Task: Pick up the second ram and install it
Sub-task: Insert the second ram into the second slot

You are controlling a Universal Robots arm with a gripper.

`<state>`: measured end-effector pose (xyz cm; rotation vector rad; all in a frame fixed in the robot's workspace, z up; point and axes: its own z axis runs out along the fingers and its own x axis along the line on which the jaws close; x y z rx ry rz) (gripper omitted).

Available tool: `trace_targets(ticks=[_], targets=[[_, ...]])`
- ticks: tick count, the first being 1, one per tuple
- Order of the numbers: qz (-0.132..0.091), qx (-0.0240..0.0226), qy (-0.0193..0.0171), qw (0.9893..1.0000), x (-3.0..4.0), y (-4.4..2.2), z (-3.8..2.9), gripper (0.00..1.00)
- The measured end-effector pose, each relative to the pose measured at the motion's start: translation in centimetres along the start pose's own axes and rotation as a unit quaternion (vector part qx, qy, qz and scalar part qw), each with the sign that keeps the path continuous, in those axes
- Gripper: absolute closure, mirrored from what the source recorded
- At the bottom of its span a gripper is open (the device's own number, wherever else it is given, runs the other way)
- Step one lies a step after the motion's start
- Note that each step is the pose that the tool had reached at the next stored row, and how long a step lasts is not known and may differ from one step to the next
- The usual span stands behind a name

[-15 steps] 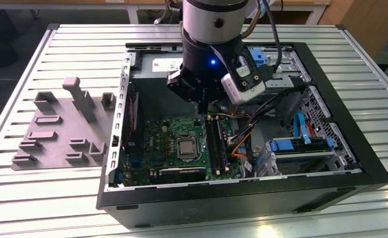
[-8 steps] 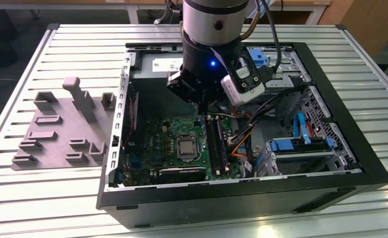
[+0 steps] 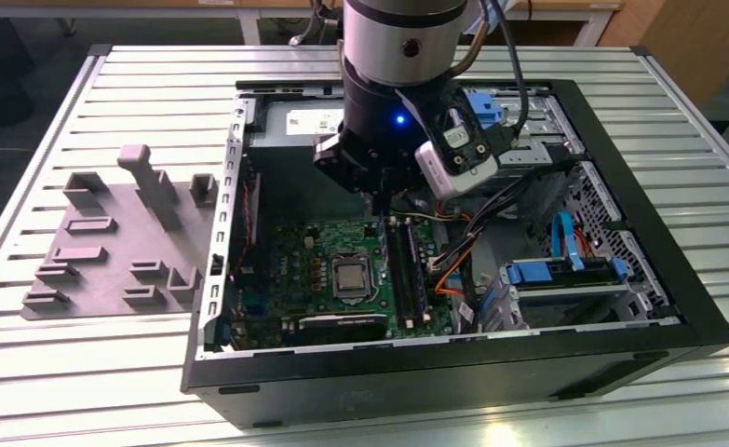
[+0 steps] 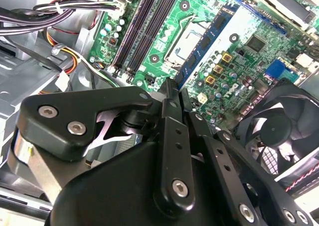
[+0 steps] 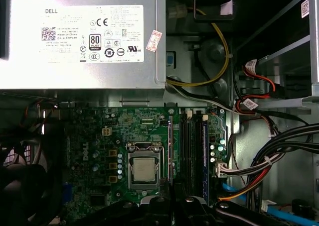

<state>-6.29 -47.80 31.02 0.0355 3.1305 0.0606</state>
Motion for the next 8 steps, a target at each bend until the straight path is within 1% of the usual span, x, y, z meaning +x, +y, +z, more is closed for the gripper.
trace_targets(ticks=[3, 8], targets=[[-0.009, 0.0000, 0.0004, 1.0000, -0.19, -0.01, 0.30, 0.86], [-0.009, 0.0000, 0.0004, 1.0000, -0.39, -0.06, 1.20, 0.86]])
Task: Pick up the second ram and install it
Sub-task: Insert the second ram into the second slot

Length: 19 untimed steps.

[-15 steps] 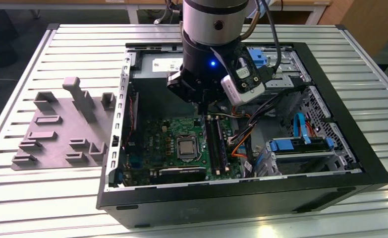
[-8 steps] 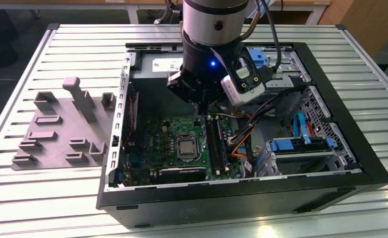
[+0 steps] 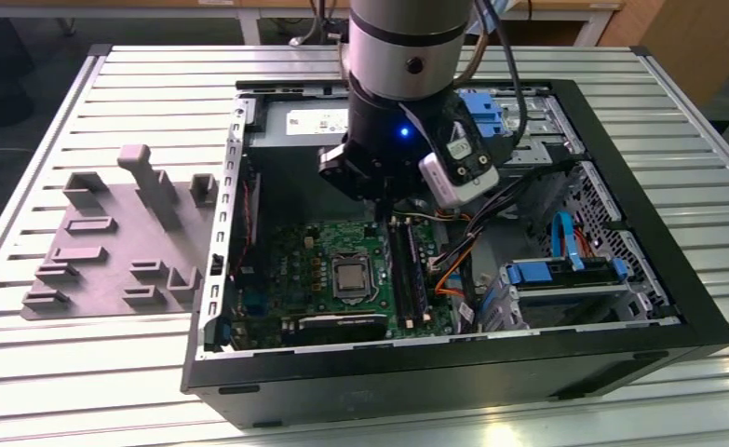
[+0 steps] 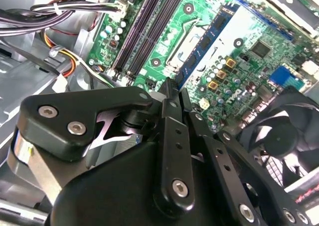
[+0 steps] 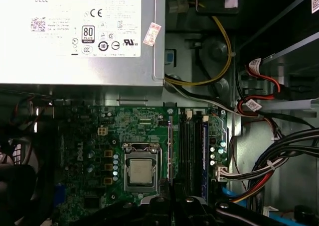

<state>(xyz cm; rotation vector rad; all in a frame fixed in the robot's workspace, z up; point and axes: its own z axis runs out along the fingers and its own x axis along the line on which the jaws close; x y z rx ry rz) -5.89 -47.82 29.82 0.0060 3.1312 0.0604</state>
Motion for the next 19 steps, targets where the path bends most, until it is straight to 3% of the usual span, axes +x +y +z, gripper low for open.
trace_targets(ticks=[8, 19], targets=[[0.000, 0.0000, 0.0000, 1.0000, -0.60, -0.05, 1.37, 0.86], [0.000, 0.0000, 0.0000, 1.0000, -0.61, -0.06, 1.48, 0.86]])
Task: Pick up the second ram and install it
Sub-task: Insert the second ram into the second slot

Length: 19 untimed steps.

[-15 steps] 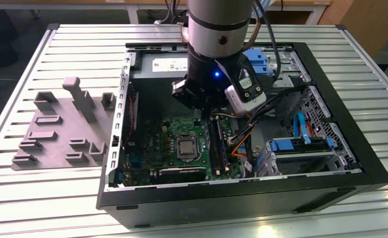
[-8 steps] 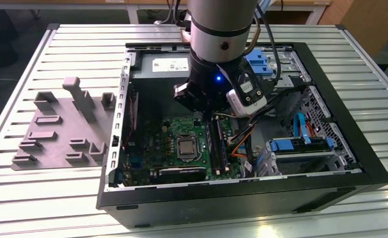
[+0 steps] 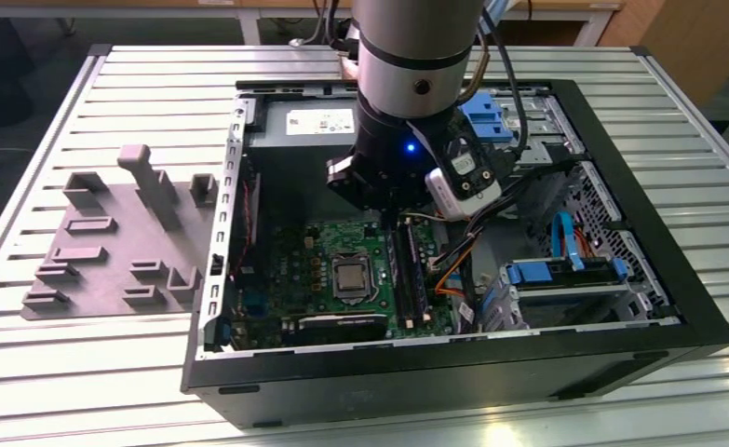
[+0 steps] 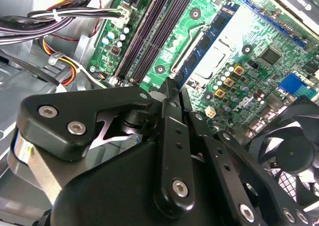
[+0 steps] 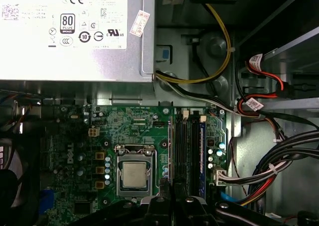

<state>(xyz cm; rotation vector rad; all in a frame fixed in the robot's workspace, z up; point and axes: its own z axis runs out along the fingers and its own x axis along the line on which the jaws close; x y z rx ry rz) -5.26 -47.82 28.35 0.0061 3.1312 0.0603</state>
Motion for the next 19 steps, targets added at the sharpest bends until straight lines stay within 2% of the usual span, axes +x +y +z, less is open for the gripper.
trace_targets(ticks=[7, 19], targets=[[0.000, 0.0000, 0.0000, 1.0000, -0.17, -0.01, 0.23, 0.86], [0.005, 0.0000, -0.0002, 1.0000, -0.96, -0.10, 2.24, 0.86]])
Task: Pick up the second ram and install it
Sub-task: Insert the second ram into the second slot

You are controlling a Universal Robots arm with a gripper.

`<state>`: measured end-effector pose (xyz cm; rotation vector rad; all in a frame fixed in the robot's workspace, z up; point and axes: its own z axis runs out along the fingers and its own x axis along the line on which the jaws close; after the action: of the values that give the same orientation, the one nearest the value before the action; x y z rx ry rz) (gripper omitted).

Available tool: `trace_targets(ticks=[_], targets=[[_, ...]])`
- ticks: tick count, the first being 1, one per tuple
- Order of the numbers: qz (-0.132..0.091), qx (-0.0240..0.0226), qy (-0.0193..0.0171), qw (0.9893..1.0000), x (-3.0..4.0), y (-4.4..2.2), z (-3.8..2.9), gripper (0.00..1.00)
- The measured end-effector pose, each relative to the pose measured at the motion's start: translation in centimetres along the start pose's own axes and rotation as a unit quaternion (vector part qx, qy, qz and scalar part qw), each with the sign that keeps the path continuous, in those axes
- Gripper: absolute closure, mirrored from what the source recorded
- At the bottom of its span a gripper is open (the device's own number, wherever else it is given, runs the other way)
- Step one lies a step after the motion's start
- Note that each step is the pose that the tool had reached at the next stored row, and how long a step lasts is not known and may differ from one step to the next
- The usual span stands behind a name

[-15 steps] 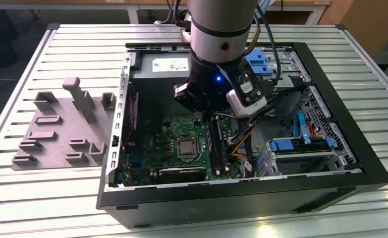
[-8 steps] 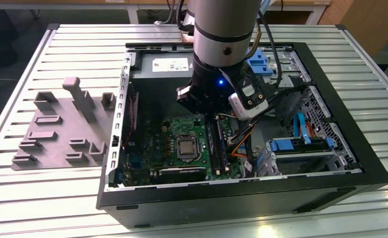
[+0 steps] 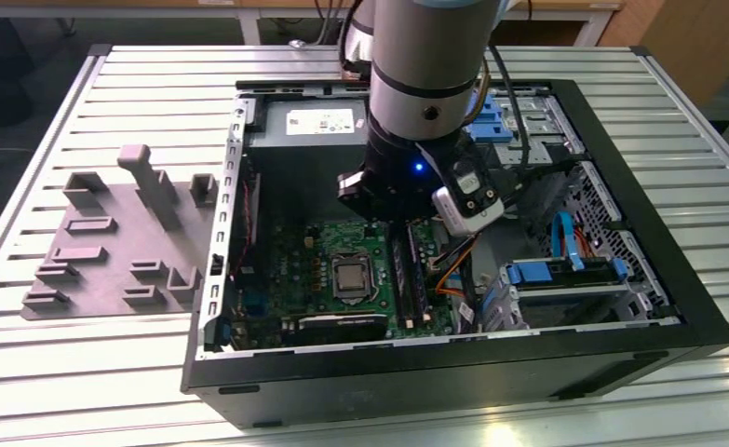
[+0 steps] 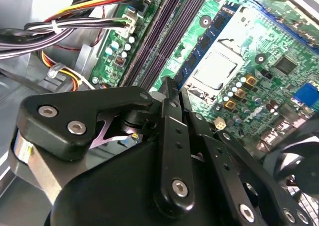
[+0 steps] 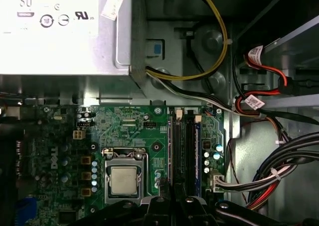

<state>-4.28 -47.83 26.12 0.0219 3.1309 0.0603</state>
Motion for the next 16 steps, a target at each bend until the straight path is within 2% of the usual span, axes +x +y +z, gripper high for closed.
trace_targets(ticks=[7, 16], targets=[[0.004, 0.0000, -0.0002, 1.0000, -0.08, -0.11, 1.25, 0.86], [0.004, 0.0001, -0.0002, 1.0000, -0.09, -0.11, 1.36, 0.86]])
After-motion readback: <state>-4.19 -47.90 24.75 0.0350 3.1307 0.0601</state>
